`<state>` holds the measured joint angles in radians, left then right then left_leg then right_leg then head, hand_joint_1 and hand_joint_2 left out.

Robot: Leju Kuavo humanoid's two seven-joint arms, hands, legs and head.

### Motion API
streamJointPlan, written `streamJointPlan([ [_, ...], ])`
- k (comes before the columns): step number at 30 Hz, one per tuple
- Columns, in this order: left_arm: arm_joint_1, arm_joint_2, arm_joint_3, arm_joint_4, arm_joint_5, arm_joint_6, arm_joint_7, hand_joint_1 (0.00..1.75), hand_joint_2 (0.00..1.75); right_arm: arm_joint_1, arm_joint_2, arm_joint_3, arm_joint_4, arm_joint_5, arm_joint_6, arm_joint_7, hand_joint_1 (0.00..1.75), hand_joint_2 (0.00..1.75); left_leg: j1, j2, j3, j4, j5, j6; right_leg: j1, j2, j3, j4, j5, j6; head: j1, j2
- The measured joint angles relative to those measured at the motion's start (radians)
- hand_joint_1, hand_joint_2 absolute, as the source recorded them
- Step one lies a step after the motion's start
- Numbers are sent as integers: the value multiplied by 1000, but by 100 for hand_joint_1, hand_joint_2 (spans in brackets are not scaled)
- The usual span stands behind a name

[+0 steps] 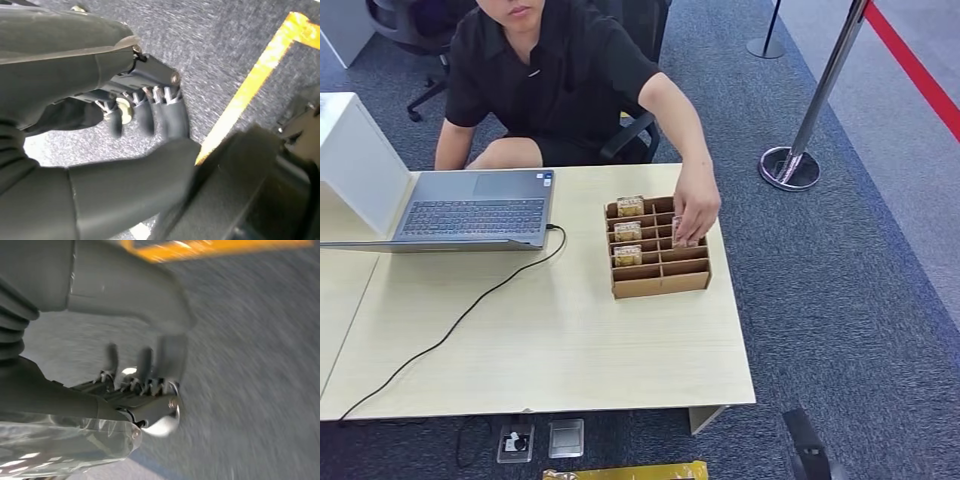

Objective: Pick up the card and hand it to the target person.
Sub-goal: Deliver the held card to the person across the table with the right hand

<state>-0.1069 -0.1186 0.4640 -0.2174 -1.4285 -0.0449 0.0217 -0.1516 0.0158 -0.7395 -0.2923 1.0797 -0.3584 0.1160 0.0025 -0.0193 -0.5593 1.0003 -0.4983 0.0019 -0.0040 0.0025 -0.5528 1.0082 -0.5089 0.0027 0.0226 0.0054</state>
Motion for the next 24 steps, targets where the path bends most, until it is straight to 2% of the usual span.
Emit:
streamJointPlan([
  [2, 3, 0, -14, 0, 23, 1, 5, 175, 175, 17, 9, 36, 15, -2, 33, 22, 175, 175, 0, 0, 0, 0, 0, 0, 0, 0, 0, 0, 0, 0, 0, 0],
  [3, 6, 0, -22, 0, 46, 2, 7, 175, 175, 26, 11, 55, 20, -16, 44, 25, 141, 175, 0, 0, 0, 0, 0, 0, 0, 0, 0, 0, 0, 0, 0, 0],
  [4, 9, 0, -31, -1, 71, 3, 7, 175, 175, 34, 12, 74, 24, -34, 52, 25, 98, 175, 0, 0, 0, 0, 0, 0, 0, 0, 0, 0, 0, 0, 0, 0],
  [5, 12, 1, -38, -1, 97, 4, 7, 152, 175, 41, 13, 90, 27, -53, 60, 24, 55, 175, 0, 0, 0, 0, 0, 0, 0, 0, 0, 0, 0, 0, 0, 0],
  [6, 15, 2, -46, -2, 125, 5, 7, 108, 175, 47, 13, 106, 28, -74, 66, 22, 11, 175, 0, 0, 0, 0, 0, 0, 0, 0, 0, 0, 0, 0, 1, 0],
  [7, 18, 2, -54, -3, 152, 7, 7, 65, 175, 52, 14, 121, 30, -94, 73, 20, 1, 175, 0, 0, 0, 0, 0, 0, 0, 0, 0, 0, 0, 0, 1, 0],
  [8, 22, 3, -63, -5, 180, 8, 7, 21, 175, 58, 14, 136, 30, -116, 79, 17, 0, 131, 0, 0, 0, 0, 0, 0, 0, 0, 0, 0, 0, 0, 1, 0],
  [9, 27, 5, -71, -7, 209, 10, 7, 0, 131, 63, 14, 151, 31, -138, 85, 14, 0, 87, 0, 0, 0, 0, 0, 0, 0, 0, 0, 0, 0, 0, 1, 0],
  [11, 36, 9, -88, -12, 265, 11, 7, 0, 44, 74, 14, 180, 31, -182, 98, 8, 0, 0, 0, 0, 0, 0, 0, 0, 0, 0, 0, 0, 0, 0, 0, 0],
  [12, 42, 11, -97, -14, 293, 12, 7, 0, 0, 80, 14, 194, 31, -203, 103, 5, 0, 0, 0, 0, 0, 0, 0, 0, 0, 0, 0, 0, 0, 0, 0, 0],
  [24, 101, 38, -193, -54, 623, 22, 1, 0, 0, 139, 9, 345, 18, -458, 176, -30, 0, 0, 0, 0, 0, 0, 0, 0, 0, 0, 0, 0, 0, 0, 1, 0],
])
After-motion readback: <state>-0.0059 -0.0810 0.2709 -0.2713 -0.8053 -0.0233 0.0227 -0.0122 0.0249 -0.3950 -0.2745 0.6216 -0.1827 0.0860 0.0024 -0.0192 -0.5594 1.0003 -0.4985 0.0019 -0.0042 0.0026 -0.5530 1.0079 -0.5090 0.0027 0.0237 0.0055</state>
